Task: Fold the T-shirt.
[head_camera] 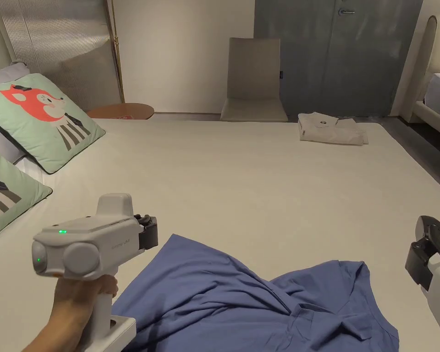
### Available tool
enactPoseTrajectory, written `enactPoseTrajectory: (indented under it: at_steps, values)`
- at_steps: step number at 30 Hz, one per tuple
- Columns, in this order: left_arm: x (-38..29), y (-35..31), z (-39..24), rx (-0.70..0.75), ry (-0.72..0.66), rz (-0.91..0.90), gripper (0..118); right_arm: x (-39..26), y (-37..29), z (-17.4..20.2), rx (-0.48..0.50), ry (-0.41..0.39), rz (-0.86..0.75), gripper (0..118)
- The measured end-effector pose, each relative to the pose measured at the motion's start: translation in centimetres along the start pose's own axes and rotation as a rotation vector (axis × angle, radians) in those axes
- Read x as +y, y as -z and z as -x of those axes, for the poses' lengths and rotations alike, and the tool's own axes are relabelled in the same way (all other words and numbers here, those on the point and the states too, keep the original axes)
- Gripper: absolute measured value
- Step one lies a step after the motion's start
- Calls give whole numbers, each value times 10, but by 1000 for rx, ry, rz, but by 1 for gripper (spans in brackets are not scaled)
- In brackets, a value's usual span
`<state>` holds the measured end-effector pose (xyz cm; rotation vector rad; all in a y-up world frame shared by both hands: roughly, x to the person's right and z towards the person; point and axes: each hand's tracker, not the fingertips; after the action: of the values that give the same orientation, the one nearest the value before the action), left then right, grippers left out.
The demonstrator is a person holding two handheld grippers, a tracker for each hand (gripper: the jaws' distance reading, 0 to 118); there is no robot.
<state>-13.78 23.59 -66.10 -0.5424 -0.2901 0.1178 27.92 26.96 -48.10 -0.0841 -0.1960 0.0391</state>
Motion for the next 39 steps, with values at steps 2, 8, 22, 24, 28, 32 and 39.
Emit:
enactPoseTrajectory:
  at_steps: [2,8,22,24,28,32,39]
  values:
    - [8,32,8,-10,2,55,0,-3,9,-3,-4,1,10,0]
    - [15,134,21,19,47,219,44,-17,49,-11,-26,4,77,0]
    - [-27,291,35,145,121,427,66,-73,111,-42,-100,-13,230,0]
    - [-34,286,28,154,142,380,63,-74,110,-41,-103,-14,247,1]
    - [-32,279,26,122,143,352,2,-81,116,-49,-102,-8,270,1]
    - [-24,259,25,163,140,268,2,-83,132,-46,-62,28,333,1]
    - [1,199,20,109,136,177,2,-111,222,-59,11,65,602,71]
